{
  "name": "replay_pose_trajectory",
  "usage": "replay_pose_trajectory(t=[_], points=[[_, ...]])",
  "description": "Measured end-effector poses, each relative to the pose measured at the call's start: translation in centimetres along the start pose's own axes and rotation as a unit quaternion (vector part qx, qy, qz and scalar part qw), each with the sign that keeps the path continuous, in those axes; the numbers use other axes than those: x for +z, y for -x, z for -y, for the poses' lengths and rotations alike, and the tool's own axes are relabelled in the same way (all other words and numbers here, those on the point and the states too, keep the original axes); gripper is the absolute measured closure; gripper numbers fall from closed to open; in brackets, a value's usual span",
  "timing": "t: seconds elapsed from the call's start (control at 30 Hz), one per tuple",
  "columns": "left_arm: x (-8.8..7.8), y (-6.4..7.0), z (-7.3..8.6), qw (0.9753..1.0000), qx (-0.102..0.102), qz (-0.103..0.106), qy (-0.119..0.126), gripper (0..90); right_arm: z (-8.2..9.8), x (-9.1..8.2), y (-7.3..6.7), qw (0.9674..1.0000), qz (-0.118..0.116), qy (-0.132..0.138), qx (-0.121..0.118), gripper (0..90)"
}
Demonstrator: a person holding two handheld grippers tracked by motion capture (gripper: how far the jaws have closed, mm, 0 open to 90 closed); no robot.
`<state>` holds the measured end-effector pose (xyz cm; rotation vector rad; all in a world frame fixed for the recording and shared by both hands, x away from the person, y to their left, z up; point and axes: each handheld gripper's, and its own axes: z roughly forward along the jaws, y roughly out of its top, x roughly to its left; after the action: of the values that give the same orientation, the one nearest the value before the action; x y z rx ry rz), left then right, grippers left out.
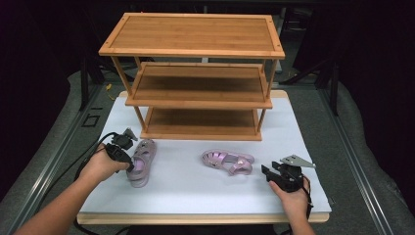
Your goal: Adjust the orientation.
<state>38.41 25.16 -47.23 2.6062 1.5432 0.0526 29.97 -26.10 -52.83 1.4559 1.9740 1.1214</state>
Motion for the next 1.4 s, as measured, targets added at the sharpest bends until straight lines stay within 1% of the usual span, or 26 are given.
replay_pose_trajectory(t=[0.03,0.07,0.1,0.13,0.17,0.23,0.27,0.3,0.33,0.37,0.43,0.47,0.5,0.53,0.6,0.63,0.8,0.87,1.0,1.27,1.3,1.4], points=[[0.0,0.0,0.0,1.0000,0.000,0.000,0.000,76.9,0.0,0.0,0.0,1.0000,0.000,0.000,0.000,51.9],[-0.1,-0.1,-0.1,0.9997,0.013,-0.018,-0.002,78.6,0.0,0.1,0.0,1.0000,0.000,-0.002,-0.001,52.0],[-0.1,-0.1,-0.1,0.9997,0.013,-0.018,-0.002,79.0,0.0,0.1,0.0,1.0000,0.000,-0.002,-0.001,52.0],[-0.1,-0.2,-0.2,0.9993,0.022,-0.031,-0.006,79.0,0.0,0.0,0.0,1.0000,0.000,-0.002,0.000,52.0],[-0.1,-0.4,-0.2,0.9991,0.022,-0.034,-0.008,79.6,0.0,0.0,0.0,1.0000,-0.001,0.000,0.002,52.0],[0.0,-0.7,-0.3,0.9992,0.026,-0.030,-0.012,79.8,0.0,0.0,0.0,1.0000,0.000,0.000,0.002,52.0],[0.0,-1.0,-0.4,0.9994,0.023,-0.022,-0.011,79.2,0.0,0.0,0.0,1.0000,-0.002,0.000,0.003,51.9],[0.0,-1.0,-0.4,0.9994,0.023,-0.022,-0.011,78.7,0.0,0.0,0.0,1.0000,-0.002,0.000,0.003,51.9],[0.0,-1.2,-0.5,0.9996,0.021,-0.015,-0.010,77.8,0.0,0.0,0.0,1.0000,-0.002,-0.001,0.003,51.9],[0.0,-1.2,-0.5,0.9996,0.021,-0.015,-0.010,77.4,0.0,0.0,0.0,1.0000,-0.002,-0.001,0.003,51.9],[0.1,-1.4,-0.7,0.9997,0.012,-0.012,-0.017,77.6,0.0,0.1,0.1,1.0000,-0.003,-0.002,0.003,52.0],[0.2,-1.5,-0.7,0.9997,0.008,-0.015,-0.020,77.8,0.0,0.1,0.1,1.0000,-0.003,-0.002,0.003,52.0],[0.2,-1.5,-0.7,0.9997,0.008,-0.015,-0.020,77.8,0.0,0.1,0.1,1.0000,-0.003,-0.002,0.003,52.0],[0.4,-1.6,-0.8,0.9996,0.006,-0.009,-0.024,77.8,0.0,0.1,0.1,1.0000,-0.003,-0.001,0.003,52.0],[0.5,-1.6,-0.8,0.9996,0.004,-0.008,-0.026,77.7,0.0,0.1,0.1,1.0000,-0.003,-0.001,0.003,52.0],[0.6,-1.6,-0.8,0.9996,0.002,-0.003,-0.029,77.3,0.0,0.1,0.1,1.0000,-0.003,-0.002,0.003,51.9],[1.0,-1.4,-1.1,0.9992,0.004,-0.012,-0.039,78.4,0.0,0.1,0.1,1.0000,-0.005,-0.002,0.004,52.0],[1.0,-1.5,-1.1,0.9990,-0.001,-0.011,-0.043,79.6,0.0,0.1,0.1,1.0000,-0.006,-0.001,0.004,52.0],[1.0,-1.7,-1.0,0.9993,-0.008,-0.009,-0.036,80.7,0.0,0.0,0.1,1.0000,-0.006,0.000,0.006,52.0],[0.9,-1.8,-0.7,0.9997,0.004,-0.006,-0.023,82.2,0.0,0.1,0.1,1.0000,-0.006,-0.001,0.006,51.9],[0.9,-1.8,-0.6,0.9998,0.001,-0.003,-0.022,82.3,0.0,0.1,0.1,1.0000,-0.006,-0.001,0.006,52.0],[0.9,-1.9,-0.6,0.9998,0.000,-0.003,-0.019,82.5,0.0,0.1,0.1,1.0000,-0.006,-0.001,0.007,51.9]])
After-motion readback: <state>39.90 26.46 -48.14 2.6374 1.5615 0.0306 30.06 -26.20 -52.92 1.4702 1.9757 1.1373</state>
